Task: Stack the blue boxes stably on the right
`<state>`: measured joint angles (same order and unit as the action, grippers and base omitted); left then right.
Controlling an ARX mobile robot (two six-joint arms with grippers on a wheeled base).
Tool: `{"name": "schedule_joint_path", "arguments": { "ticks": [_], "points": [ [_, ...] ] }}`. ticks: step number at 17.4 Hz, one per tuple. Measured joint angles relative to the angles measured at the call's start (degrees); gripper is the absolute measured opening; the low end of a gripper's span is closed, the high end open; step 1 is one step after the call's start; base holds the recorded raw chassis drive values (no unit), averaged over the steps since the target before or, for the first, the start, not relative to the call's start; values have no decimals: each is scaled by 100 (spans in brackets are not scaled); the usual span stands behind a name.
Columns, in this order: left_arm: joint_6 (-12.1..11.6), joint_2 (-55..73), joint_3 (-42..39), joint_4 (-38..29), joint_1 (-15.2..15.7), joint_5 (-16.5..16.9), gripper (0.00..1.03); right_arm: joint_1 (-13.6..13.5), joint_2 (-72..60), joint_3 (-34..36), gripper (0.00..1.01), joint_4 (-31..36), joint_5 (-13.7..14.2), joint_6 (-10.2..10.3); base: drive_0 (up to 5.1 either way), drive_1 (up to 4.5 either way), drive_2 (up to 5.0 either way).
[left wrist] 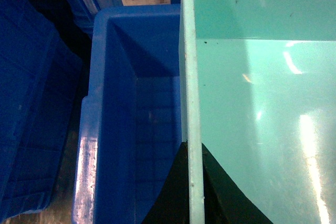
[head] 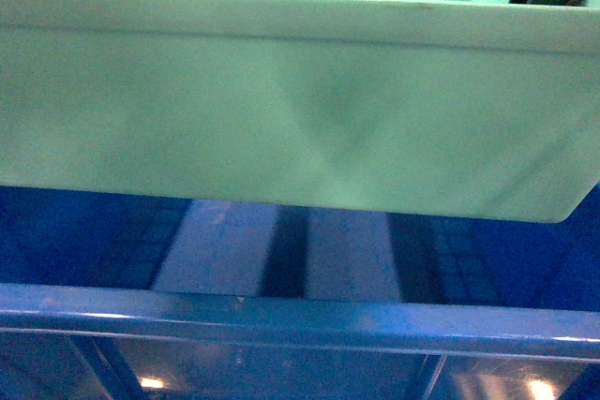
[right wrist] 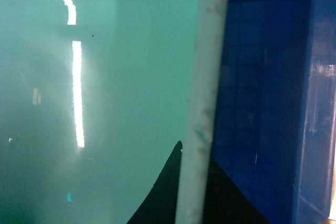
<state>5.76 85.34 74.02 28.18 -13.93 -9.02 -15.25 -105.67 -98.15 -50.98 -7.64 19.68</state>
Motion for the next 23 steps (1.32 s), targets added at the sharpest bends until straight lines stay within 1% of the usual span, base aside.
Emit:
{"name": "schedule_joint_path", "arguments": {
  "ticks": [11,12,13,15,17,19,20,23],
  "points": [
    [9,0,7,39,0,-2,2,-7,-4,4,8,28,-4,0,0,0,0],
    [68,33,105,271,-2,0,2,-7,-4,4,8,15,-13,-11,0,0,0],
    [175,140,313,498,-20,0,2,-7,-7,4,8,-48,-20,-20,0,0,0],
    [302,389,702,671,-28,-48,2,-2,-105,-177,8,-127,-20,9,0,0,0],
    [343,514,752,570,-33,-79,2,39,-232,-348,8,-31,-33,-28,0,0,0],
    [380,603,675,487,-33,-98,2,37,-382,-348,8,109,-74,-101,0,0,0],
    [417,627,560,450,-20,-118,2,37,-450,-328,8,179,-98,-153,0,0,0],
    [409,634,20,-22,24,-146,2,37,-658,-186,8,505,-131,-278,0,0,0]
  ]
}}
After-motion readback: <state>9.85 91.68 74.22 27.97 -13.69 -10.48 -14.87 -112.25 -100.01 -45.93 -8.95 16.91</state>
